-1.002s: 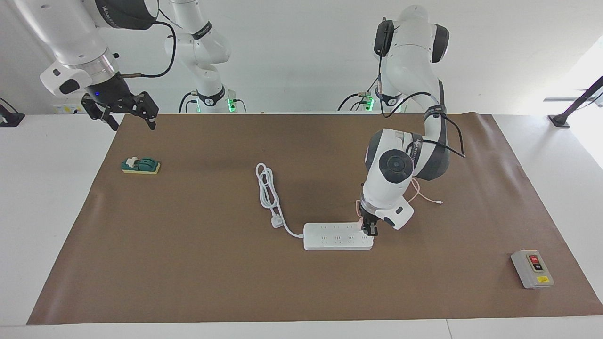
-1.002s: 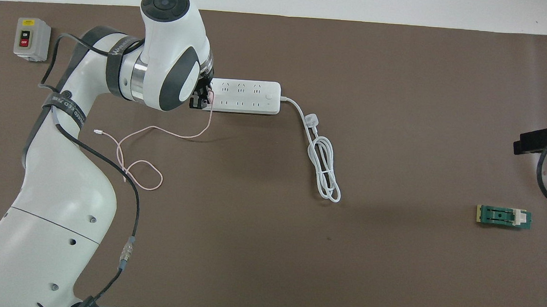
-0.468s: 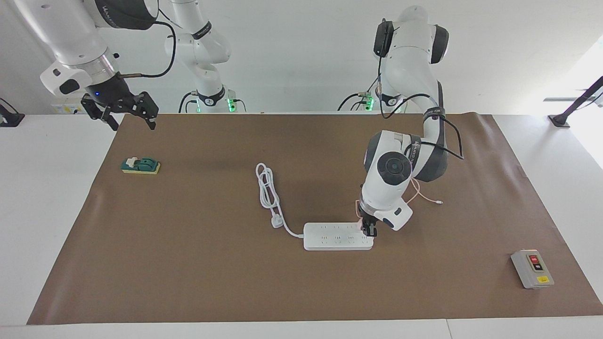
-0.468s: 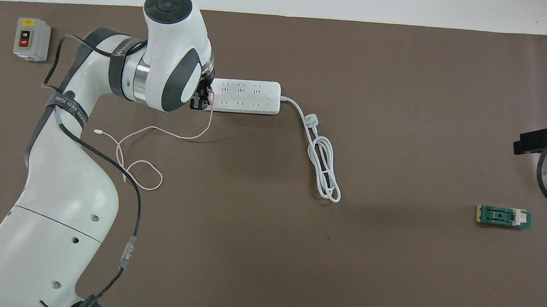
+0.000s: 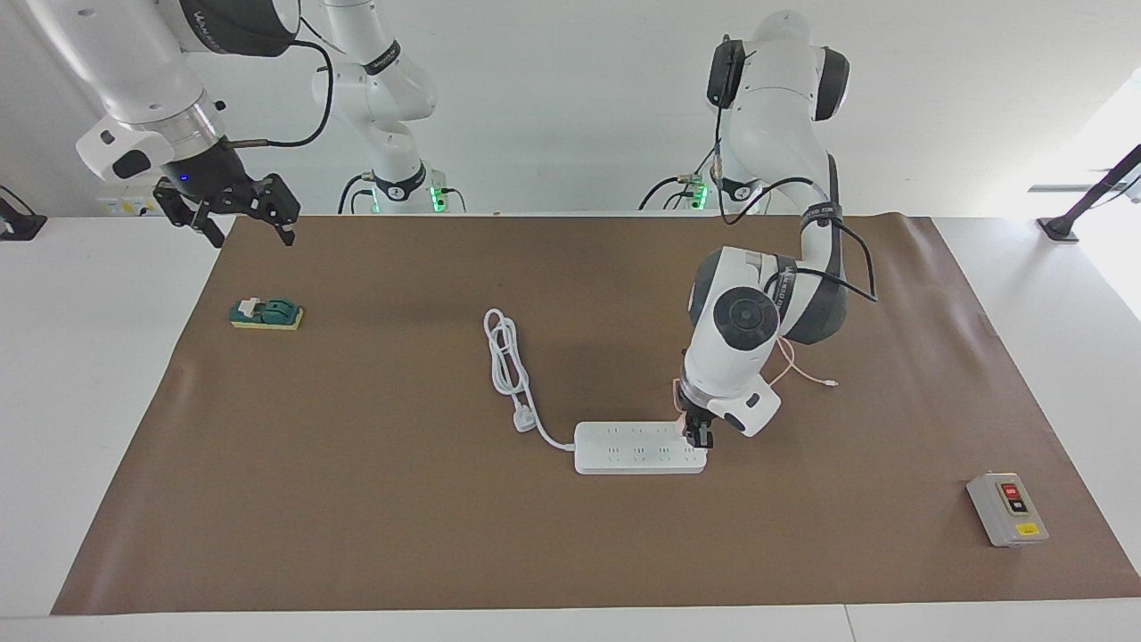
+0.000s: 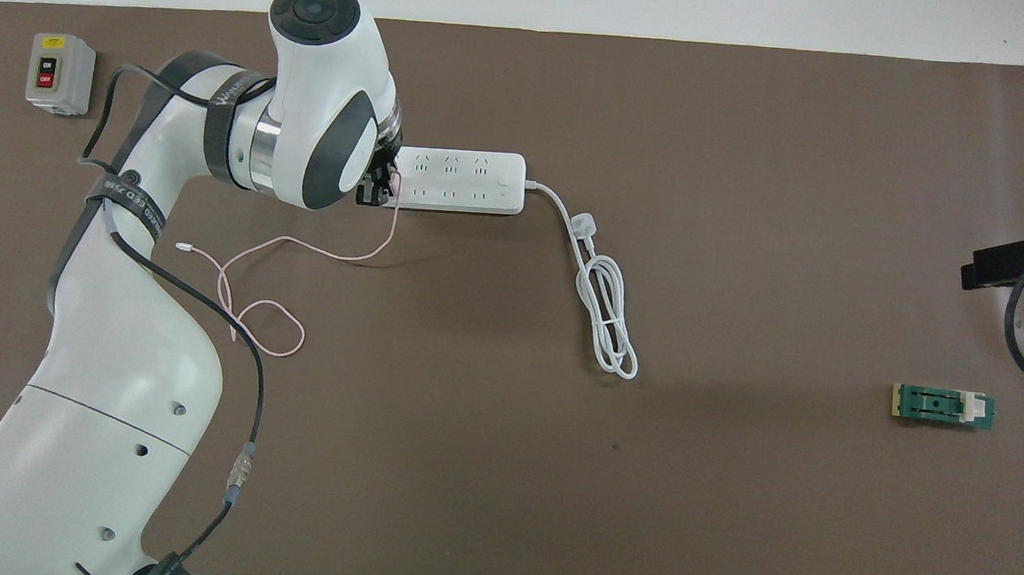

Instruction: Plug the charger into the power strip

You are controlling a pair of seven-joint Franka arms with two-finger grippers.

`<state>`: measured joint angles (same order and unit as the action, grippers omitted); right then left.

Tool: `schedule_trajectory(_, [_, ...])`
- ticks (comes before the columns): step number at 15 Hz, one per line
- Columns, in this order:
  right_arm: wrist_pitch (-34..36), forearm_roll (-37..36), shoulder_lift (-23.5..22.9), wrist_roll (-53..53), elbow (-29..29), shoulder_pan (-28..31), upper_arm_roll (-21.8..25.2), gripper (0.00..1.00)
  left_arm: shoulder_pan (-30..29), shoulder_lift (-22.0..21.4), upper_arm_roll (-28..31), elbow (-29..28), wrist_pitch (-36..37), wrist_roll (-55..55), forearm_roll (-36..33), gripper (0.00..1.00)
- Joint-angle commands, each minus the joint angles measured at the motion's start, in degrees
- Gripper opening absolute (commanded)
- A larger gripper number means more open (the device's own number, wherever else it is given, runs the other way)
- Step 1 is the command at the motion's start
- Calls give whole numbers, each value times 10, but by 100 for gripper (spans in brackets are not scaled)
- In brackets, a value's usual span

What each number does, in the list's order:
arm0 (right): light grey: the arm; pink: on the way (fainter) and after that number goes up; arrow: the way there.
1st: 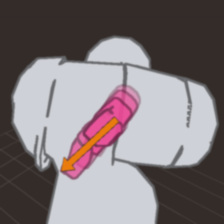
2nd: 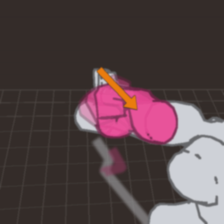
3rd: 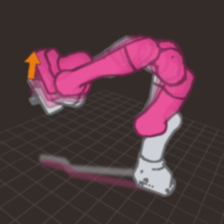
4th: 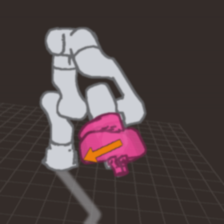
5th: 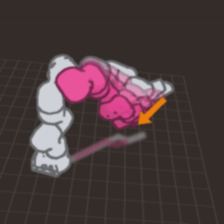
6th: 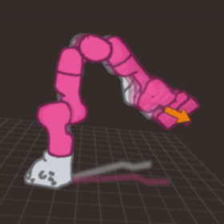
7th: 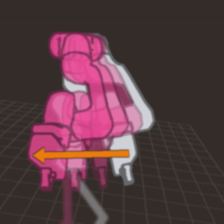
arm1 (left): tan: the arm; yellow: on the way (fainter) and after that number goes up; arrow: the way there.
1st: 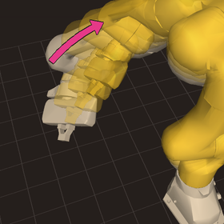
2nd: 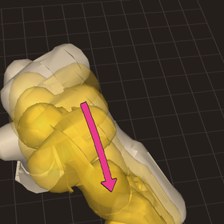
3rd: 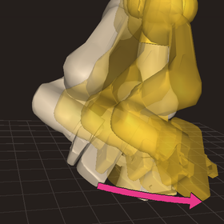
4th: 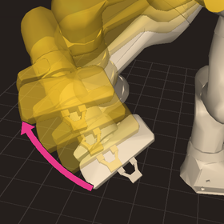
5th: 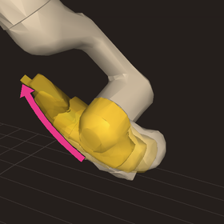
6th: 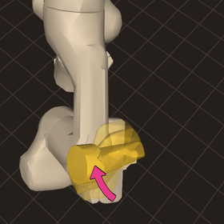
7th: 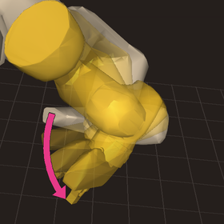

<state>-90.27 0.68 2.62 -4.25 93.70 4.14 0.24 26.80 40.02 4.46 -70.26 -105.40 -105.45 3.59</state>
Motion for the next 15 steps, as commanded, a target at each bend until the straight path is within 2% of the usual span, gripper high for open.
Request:
schedule_trajectory(1, [3, 3, 7, -10, 7, 7, -5, 100, 14, 16, 6, -20, -48, -31, -12, 0])
schedule_trajectory(6, [2, 3, 7, -12, 6, 11, -5, 100, 26, 15, 9, -46, -85, -44, -16, 0])
schedule_trajectory(15, [2, 3, 7, -13, 5, 10, -4, 100, 20, 10, 8, -46, -80, -48, -19, 0])
